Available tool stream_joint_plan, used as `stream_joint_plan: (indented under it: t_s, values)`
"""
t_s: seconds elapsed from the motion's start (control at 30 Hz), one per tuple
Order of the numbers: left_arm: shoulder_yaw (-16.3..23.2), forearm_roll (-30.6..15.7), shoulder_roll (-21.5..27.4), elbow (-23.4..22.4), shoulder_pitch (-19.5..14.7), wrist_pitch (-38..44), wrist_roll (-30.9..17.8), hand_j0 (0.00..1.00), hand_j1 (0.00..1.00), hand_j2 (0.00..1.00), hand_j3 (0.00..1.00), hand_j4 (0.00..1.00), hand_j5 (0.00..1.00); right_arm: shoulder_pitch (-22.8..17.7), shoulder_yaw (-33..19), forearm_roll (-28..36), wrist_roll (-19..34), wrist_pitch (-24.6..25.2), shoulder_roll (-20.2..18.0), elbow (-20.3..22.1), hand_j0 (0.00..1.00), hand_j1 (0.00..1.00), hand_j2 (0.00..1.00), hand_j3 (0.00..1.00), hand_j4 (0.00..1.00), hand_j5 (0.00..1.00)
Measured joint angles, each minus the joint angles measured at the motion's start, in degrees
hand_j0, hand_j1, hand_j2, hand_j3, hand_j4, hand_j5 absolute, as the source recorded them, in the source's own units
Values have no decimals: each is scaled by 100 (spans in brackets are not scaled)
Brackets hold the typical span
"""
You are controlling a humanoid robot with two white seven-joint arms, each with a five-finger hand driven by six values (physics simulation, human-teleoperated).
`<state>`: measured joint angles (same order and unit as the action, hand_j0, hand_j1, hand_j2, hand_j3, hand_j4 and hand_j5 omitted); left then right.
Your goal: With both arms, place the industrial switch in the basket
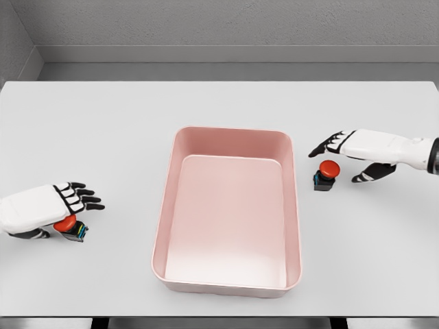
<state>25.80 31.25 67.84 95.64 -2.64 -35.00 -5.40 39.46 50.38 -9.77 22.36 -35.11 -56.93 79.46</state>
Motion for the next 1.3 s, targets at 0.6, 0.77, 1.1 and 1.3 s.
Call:
stream_joint_plan:
  t_s: [0.6, 0.77, 1.1, 1.3]
  values:
    - [-389, -48, 79, 372, 440, -2, -5, 100, 100, 100, 100, 100, 100, -35, 45, -9, 81, 0, 206, -44, 81, 81, 81, 81, 81, 81]
    - [-391, -49, 79, 424, 440, -2, -2, 100, 100, 100, 100, 100, 100, -70, 50, -10, 107, -1, 229, -46, 78, 78, 78, 78, 78, 78]
    - [-391, -47, 78, 504, 483, -2, -5, 78, 78, 78, 78, 78, 78, -70, 47, -9, 139, -1, 265, -47, 70, 70, 70, 70, 70, 70]
    - [-394, -46, 78, 530, 483, -3, -8, 37, 37, 37, 37, 37, 37, -62, 30, -8, 171, 0, 260, -40, 62, 62, 62, 62, 62, 62]
